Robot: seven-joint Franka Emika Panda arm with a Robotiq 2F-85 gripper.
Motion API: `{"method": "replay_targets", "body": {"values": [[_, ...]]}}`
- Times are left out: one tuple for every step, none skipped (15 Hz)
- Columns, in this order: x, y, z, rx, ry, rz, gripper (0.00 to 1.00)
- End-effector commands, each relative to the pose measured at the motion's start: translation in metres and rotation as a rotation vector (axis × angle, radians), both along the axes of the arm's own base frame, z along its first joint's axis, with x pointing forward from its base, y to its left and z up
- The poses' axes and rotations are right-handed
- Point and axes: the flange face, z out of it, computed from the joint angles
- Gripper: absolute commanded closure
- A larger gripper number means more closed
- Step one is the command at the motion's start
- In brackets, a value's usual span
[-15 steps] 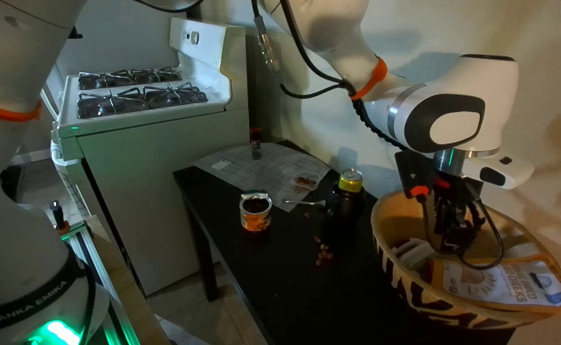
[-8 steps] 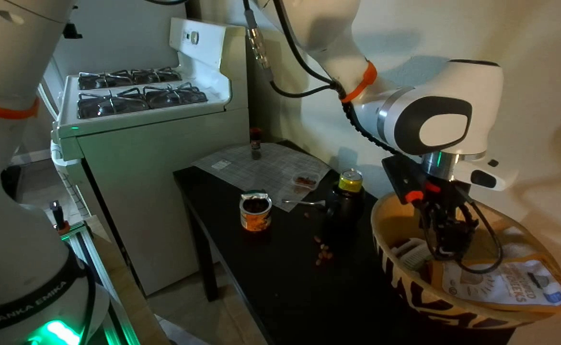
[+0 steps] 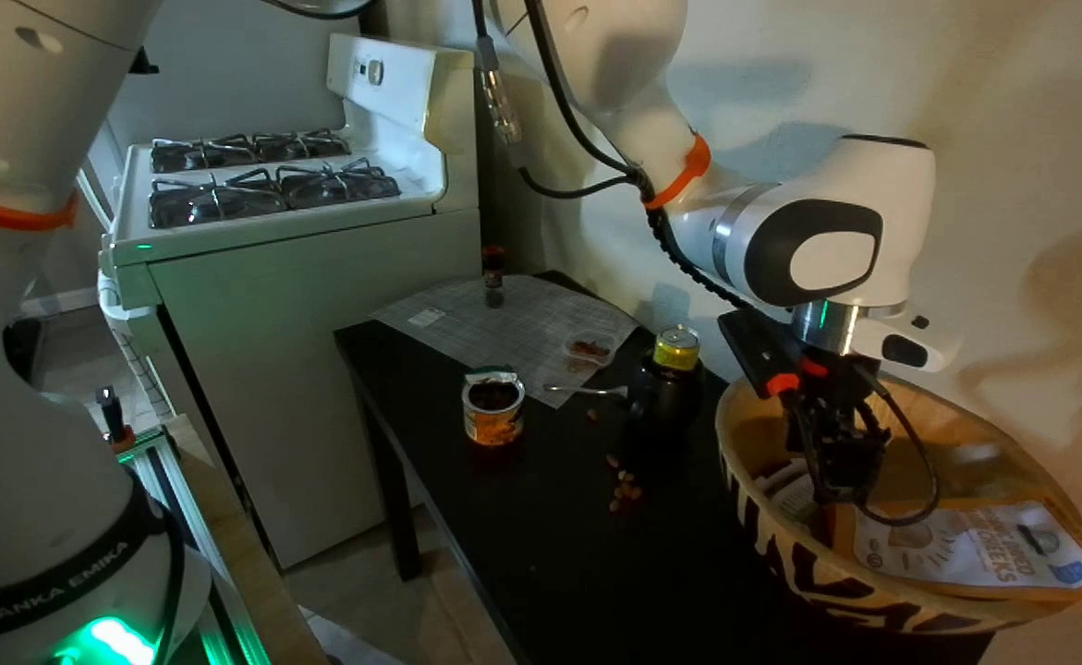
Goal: Remove the brush from the bowl
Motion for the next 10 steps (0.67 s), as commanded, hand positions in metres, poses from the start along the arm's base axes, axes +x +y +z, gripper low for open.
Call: {"method": "replay_targets", "body": {"values": [[-0.0143,-0.0184,0.0024,-0.041,0.049,0.001,0.06],[-0.0145,-0.0216,0.0035,-0.052,0.055,0.004,0.06],[-0.0148,-0.0234,0.004,-0.059,0.06,0.009,0.07],[-0.0147,-0.0244,0.0035,-0.063,0.062,0.016,0.05],[-0.0145,-0.0252,0.0021,-0.06,0.064,0.02,0.06],[-0.0145,-0.0247,0.0009,-0.055,0.068,0.025,0.05],[-0.0144,-0.0241,-0.0007,-0.047,0.073,0.035,0.05],[-0.0146,-0.0243,-0.0019,-0.042,0.078,0.041,0.03],[-0.0145,-0.0238,-0.0039,-0.035,0.085,0.05,0.03],[-0.0145,-0.0235,-0.0055,-0.032,0.092,0.058,0.0]]}}
